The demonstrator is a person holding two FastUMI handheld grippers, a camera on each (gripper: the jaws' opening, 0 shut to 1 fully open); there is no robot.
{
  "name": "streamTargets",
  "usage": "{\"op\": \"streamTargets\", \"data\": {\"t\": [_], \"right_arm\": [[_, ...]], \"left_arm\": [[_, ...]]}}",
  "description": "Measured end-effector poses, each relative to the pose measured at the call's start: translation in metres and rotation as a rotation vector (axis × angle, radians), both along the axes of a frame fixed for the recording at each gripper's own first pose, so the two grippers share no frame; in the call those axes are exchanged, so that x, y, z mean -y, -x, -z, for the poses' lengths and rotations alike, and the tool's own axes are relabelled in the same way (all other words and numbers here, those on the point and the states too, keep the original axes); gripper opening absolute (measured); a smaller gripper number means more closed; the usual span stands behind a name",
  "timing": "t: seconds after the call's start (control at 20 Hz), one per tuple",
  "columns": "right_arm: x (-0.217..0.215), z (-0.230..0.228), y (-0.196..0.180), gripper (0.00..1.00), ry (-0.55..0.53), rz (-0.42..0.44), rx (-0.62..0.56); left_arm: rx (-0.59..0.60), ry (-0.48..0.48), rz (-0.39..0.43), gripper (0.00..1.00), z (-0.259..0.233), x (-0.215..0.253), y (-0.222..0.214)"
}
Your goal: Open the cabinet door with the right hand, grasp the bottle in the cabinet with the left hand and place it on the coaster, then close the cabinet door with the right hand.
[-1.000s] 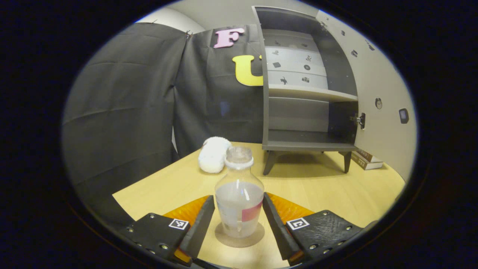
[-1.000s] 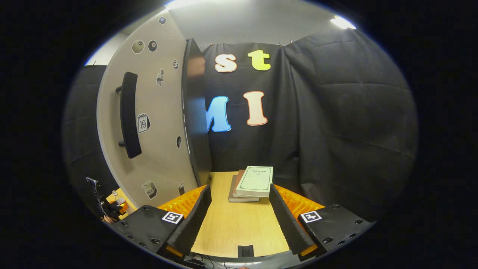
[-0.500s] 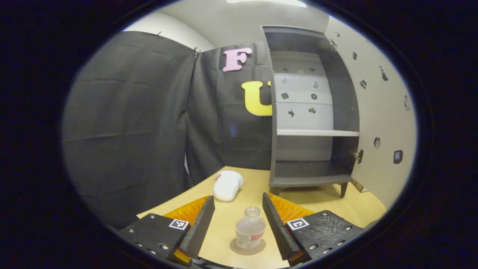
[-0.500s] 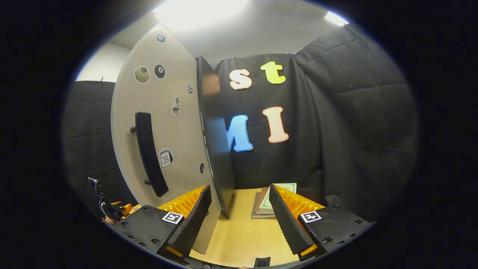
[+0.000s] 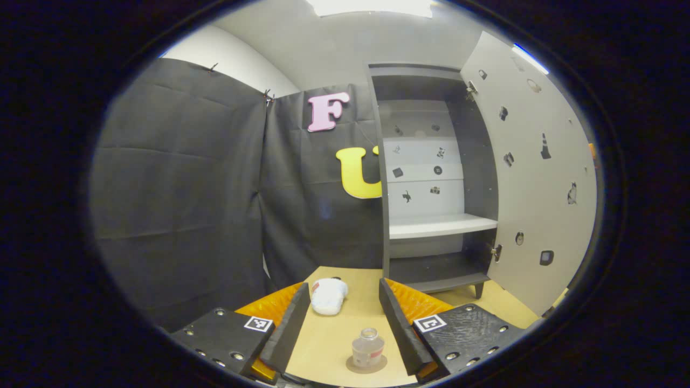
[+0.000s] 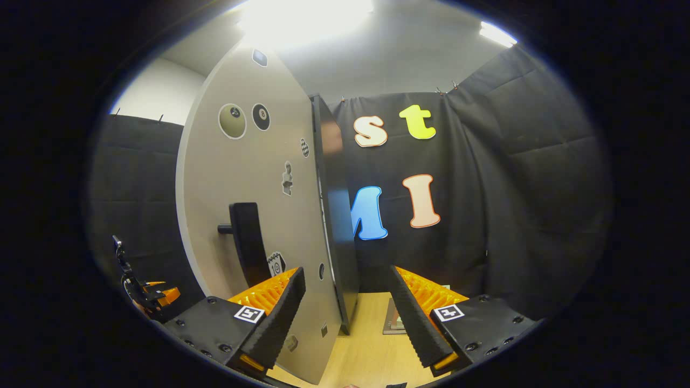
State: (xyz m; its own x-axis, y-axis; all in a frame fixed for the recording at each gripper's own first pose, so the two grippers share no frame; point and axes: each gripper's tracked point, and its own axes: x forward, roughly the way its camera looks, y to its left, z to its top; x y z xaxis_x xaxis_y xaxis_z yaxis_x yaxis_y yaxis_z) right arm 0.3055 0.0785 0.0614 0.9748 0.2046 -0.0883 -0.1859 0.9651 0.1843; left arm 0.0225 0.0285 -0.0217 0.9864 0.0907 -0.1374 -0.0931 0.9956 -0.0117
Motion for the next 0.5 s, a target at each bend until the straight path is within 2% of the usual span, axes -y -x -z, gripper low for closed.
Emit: {"op": "streamTargets", "data": {"t": [0.2,0.25,0.3,0.5], "right_arm": [[0.0,-0.009,0.001,0.96,0.017,0.096,0.015],[-0.001,-0.01,0.002,0.9,0.013,0.118,0.017],[-0.002,-0.009,0.003,0.96,0.011,0.137,0.015],[-0.012,-0.009,0.006,0.96,0.012,0.171,0.007]], "left_arm": [[0.031,0.032,0.017,0.78,-0.013,-0.032,-0.007],[0.034,0.042,0.016,0.78,-0.013,-0.041,-0.01],[0.034,0.052,0.015,0.79,-0.012,-0.048,-0.014],[0.037,0.091,0.02,0.78,-0.008,-0.069,-0.021]]}}
